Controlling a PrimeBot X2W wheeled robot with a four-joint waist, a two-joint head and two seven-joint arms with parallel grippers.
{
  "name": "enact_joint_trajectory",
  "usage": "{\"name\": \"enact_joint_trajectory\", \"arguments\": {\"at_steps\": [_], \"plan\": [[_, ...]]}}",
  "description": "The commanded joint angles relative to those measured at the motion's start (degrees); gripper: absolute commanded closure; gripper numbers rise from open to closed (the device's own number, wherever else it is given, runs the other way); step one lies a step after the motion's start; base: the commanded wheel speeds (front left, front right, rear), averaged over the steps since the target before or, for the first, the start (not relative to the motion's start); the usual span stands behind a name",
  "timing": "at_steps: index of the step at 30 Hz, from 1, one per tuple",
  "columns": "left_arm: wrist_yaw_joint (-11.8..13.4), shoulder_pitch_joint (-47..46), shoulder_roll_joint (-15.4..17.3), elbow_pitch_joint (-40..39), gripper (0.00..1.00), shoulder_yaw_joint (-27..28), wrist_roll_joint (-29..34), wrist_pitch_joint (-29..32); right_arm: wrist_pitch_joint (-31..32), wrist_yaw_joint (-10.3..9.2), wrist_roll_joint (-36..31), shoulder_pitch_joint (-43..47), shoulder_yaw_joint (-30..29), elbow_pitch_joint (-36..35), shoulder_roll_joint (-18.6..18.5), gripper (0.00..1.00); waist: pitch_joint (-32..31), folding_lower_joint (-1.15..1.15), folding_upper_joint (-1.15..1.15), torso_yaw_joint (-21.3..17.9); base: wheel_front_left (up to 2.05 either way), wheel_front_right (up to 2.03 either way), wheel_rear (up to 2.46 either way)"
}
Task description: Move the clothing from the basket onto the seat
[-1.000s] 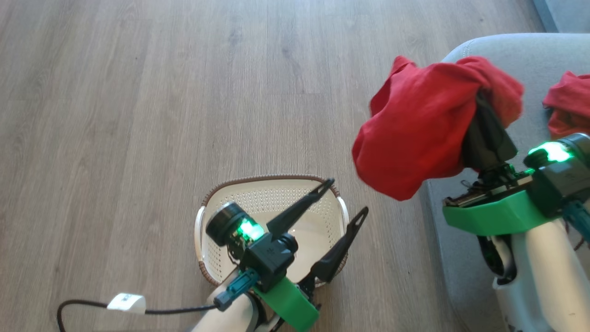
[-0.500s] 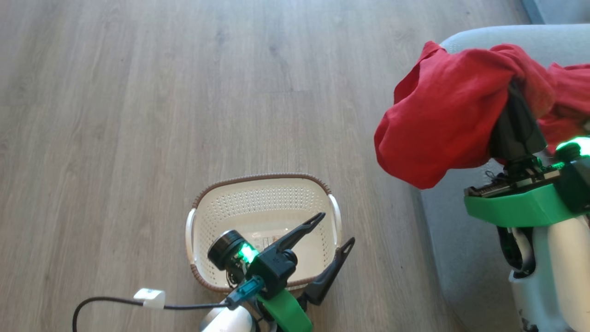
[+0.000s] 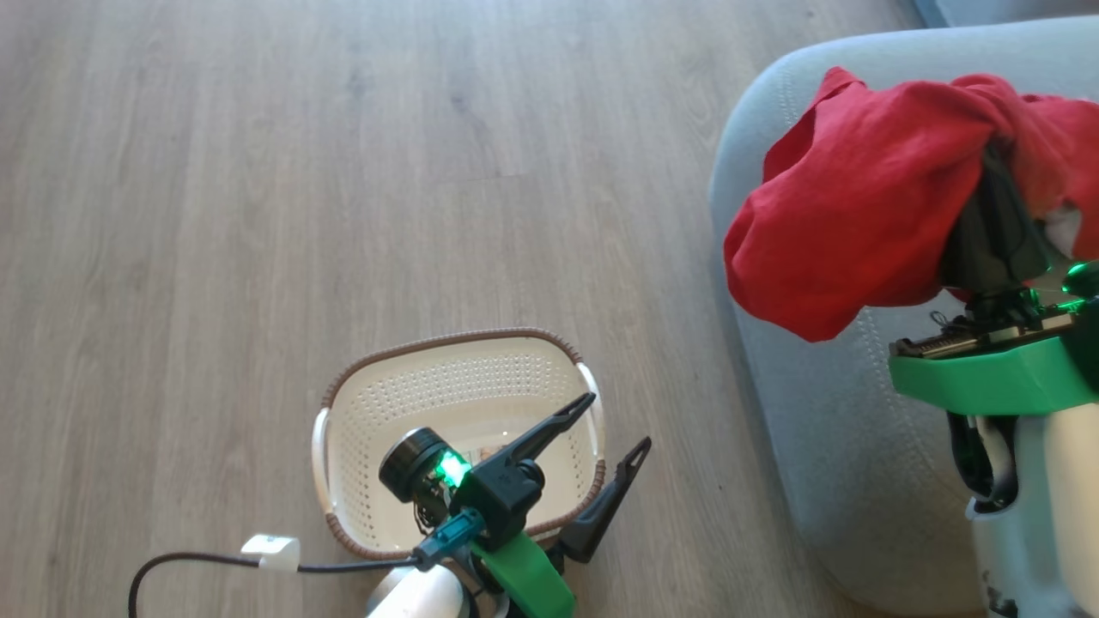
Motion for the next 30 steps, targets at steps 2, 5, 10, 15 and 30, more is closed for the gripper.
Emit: {"name": "enact_joint_trajectory", "arguments": {"at_steps": [2, 5, 10, 15, 30], "plan": [[-0.07, -0.98, -0.46, -2.38, 0.0, 2.17, 0.4, -0.3, 0.02, -0.01, -0.59, -1.38, 0.15, -2.47, -0.83, 1.0, 0.13, 0.0, 0.0, -1.4, 0.0, 0.0, 0.0], [-0.07, -1.0, -0.49, -2.6, 0.0, 1.97, 0.35, -0.3, 0.02, -0.01, -0.89, -0.91, -0.85, -2.82, -1.27, 1.0, 0.41, 0.0, 0.0, -3.05, 0.0, 0.0, 0.0], [-0.07, -1.01, 0.04, -2.83, 0.0, 2.13, 0.32, -0.3, 0.02, -0.01, -0.96, -0.04, -3.63, -3.74, -1.5, 1.0, 1.42, 0.0, 0.0, -6.96, 0.0, 0.0, 0.0], [-0.07, -1.76, 0.62, -3.18, 0.0, 2.07, 0.48, -0.3, 0.02, -0.01, -1.01, 0.4, -5.65, -4.56, -1.16, 1.0, 2.99, 0.0, 0.0, -10.66, 0.0, 0.0, 0.0], [-0.07, -4.43, 2.8, -4.74, 0.0, 0.32, 0.44, -0.3, 0.02, -0.01, -1.01, 1.47, -10.05, -6.3, 2.04, 1.0, 6.6, 0.0, 0.0, -24.67, 0.0, 0.0, 0.0]]}}
